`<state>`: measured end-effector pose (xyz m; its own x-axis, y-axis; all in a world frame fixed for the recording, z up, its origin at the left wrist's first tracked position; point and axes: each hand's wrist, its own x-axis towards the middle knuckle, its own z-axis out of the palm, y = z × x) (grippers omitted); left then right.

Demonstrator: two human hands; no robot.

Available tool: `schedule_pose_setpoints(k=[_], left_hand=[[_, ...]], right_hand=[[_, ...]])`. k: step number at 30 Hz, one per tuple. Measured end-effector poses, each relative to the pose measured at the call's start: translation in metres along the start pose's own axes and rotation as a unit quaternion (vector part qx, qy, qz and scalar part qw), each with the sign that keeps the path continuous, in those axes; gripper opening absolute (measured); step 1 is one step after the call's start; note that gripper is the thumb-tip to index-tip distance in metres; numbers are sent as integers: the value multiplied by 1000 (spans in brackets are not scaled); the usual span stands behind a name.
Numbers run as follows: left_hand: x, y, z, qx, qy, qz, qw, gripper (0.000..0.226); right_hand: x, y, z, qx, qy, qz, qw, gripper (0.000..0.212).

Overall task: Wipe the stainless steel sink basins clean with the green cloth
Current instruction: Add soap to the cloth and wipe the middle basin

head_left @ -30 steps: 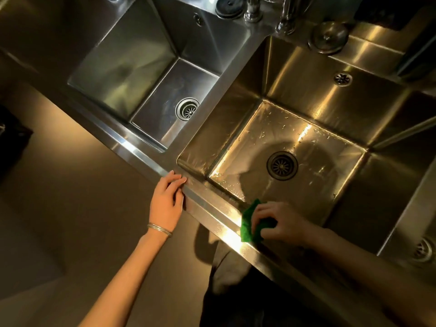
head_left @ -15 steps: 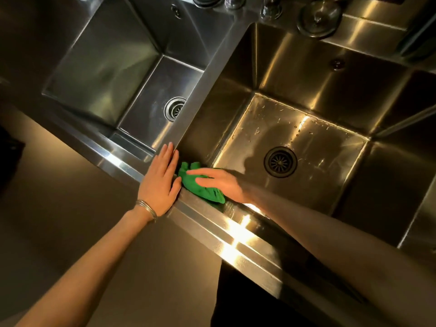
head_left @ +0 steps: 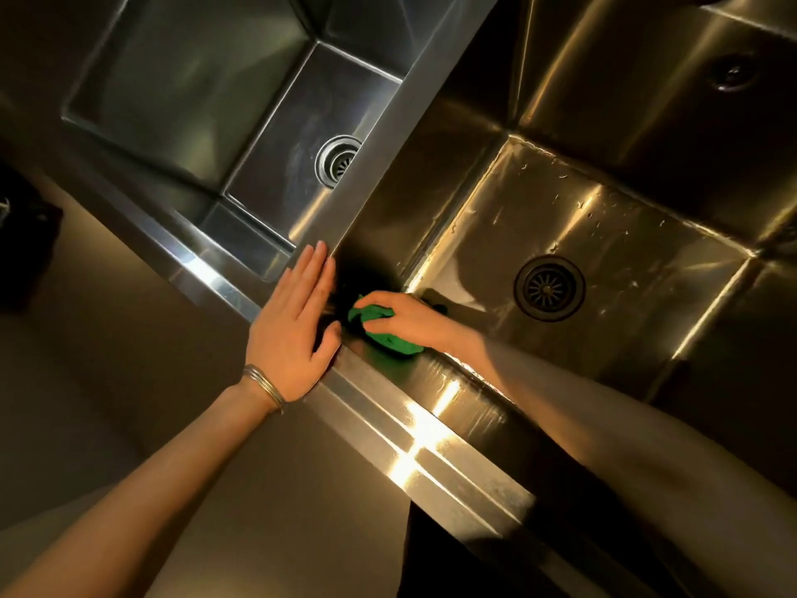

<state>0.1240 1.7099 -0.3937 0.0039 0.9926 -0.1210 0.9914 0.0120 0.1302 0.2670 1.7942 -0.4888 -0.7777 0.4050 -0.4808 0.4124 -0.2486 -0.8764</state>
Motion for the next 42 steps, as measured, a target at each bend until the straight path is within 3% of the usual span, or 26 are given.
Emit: schedule_pose_setpoints(k=[4, 8, 12, 16, 19, 21, 23, 29, 35, 37, 39, 42], left_hand=[[1, -1, -2, -5, -7, 22, 1000, 61], [0, 1, -2, -2, -7, 10, 1000, 63], [1, 3, -2, 1, 0, 0, 1000, 64], [0, 3, -2, 4, -2, 5, 1000, 61], [4, 6, -6, 28, -38, 131, 990, 47], [9, 8, -5, 20, -85, 242, 966, 53], [13, 9, -6, -2, -114, 282, 953, 62], [15, 6, -6, -33, -167, 260, 950, 55], [17, 6, -5, -40, -166, 265, 949, 54], [17, 7, -5, -35, -165, 265, 949, 56], [16, 6, -4, -39, -169, 258, 950, 58], [15, 7, -2, -46, -175, 249, 952, 59]], right_hand=[[-14, -35, -2, 94, -18, -84, 992, 33], [-3, -11, 4, 126, -3, -17, 992, 36], [12, 50, 9, -52, 11, 92, 994, 44], [16, 80, -2, -218, -48, 99, 970, 45], [9, 83, 0, -274, -60, 93, 955, 47], [-2, 77, -1, -237, -38, 89, 967, 48], [-16, 66, -4, -151, -12, 61, 987, 51], [-7, 17, -1, 15, -18, -58, 998, 41], [25, 40, -1, 63, -8, -20, 998, 48], [35, 60, 0, 21, 6, 21, 1000, 47], [52, 76, 1, -119, 3, 84, 989, 45], [75, 75, -4, -351, -42, 141, 925, 40]])
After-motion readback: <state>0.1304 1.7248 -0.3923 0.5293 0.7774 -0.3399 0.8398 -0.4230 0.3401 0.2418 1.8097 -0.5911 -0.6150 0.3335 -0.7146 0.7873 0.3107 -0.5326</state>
